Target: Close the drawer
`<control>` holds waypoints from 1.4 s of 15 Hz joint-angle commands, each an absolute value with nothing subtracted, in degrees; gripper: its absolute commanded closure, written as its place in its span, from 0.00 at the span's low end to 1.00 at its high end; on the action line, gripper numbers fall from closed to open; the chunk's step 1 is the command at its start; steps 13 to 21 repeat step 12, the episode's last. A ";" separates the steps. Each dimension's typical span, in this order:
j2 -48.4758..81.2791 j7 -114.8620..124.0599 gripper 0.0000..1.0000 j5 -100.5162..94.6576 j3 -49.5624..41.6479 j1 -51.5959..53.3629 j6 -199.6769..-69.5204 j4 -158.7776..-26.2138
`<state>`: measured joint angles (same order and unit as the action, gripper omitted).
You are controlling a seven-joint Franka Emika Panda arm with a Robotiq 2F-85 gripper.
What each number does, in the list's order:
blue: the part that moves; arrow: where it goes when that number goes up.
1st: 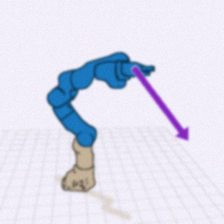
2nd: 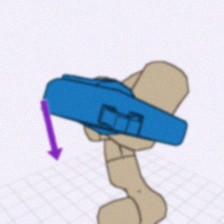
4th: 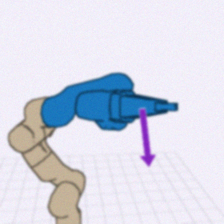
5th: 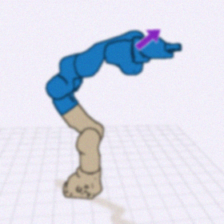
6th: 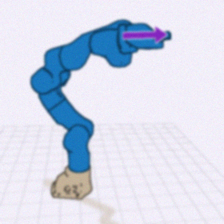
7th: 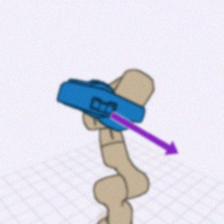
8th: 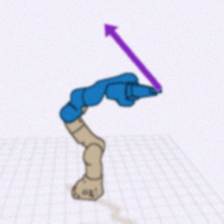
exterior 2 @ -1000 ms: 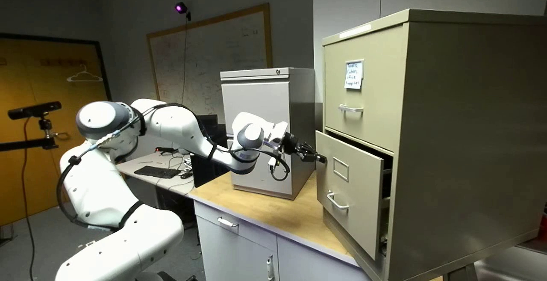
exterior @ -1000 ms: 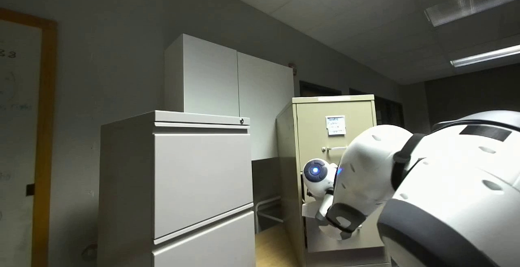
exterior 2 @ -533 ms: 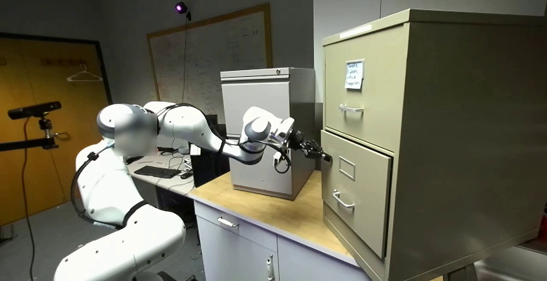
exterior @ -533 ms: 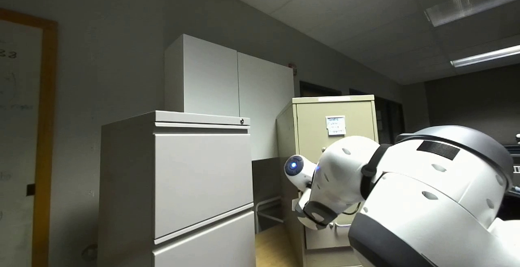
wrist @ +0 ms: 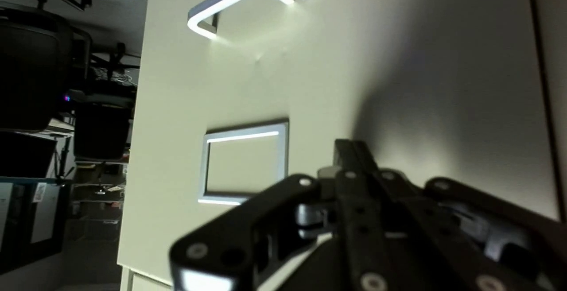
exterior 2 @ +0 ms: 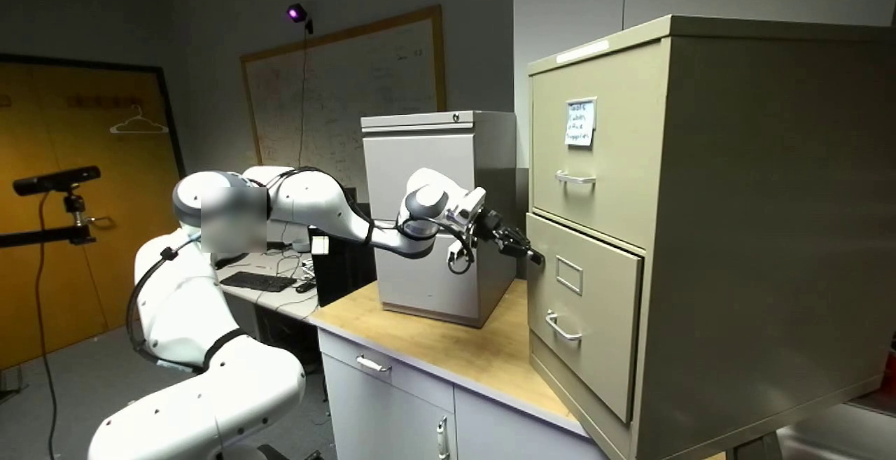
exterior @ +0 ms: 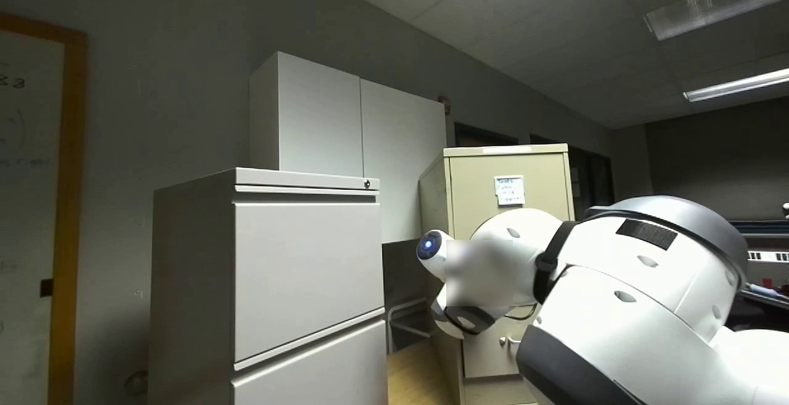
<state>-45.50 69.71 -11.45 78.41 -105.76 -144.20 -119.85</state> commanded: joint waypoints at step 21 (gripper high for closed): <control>-46.61 72.78 1.00 -6.51 88.54 -119.12 -148.10 -109.71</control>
